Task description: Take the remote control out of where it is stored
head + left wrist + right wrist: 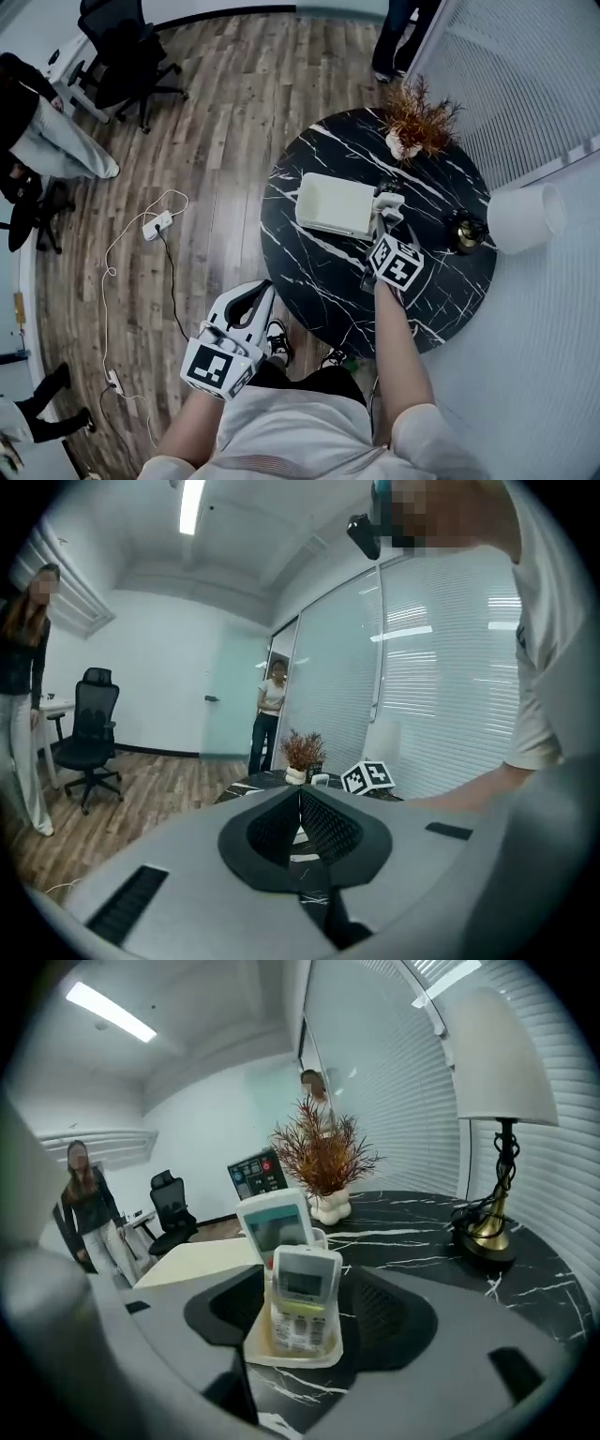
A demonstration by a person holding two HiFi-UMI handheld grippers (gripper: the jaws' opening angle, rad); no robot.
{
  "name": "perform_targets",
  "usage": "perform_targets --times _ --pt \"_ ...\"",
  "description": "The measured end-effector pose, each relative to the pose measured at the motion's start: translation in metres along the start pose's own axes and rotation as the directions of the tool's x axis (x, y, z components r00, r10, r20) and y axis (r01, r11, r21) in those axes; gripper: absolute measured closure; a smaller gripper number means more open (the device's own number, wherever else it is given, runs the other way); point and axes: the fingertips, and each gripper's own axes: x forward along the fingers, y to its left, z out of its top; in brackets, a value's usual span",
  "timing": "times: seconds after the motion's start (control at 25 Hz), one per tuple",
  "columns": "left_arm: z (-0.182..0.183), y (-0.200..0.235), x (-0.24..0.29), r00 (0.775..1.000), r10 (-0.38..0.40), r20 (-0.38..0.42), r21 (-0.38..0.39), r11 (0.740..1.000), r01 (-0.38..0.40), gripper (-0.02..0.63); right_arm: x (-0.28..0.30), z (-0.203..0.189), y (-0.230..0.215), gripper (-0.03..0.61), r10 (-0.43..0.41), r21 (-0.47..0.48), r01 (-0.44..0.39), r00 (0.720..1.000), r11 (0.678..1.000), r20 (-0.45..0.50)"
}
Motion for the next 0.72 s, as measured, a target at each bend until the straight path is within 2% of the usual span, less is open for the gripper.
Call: perform_targets --times 0.28,0.52,0.72 --pt "-0.006 0.011 -0.001 1.000 0.018 -0.017 -0.014 1.000 -0.018 0.604 0.014 -0.007 -0.003 0.310 -0.014 0.019 0.015 1.000 1.000 -0.025" --pt "-0.006 0.007 0.004 1.000 0.007 -0.019 -0.014 1.000 -0.007 0.604 -0.002 0.012 0.000 0.339 0.008 -0.005 -0.007 0.999 1.000 0.042" --pt "-0.002 -0.002 0.008 1.000 -0.019 -0.011 -0.005 1.000 0.019 0.604 -0.025 0.036 0.002 0.342 0.060 -0.031 -0.057 0.992 0.998 0.109"
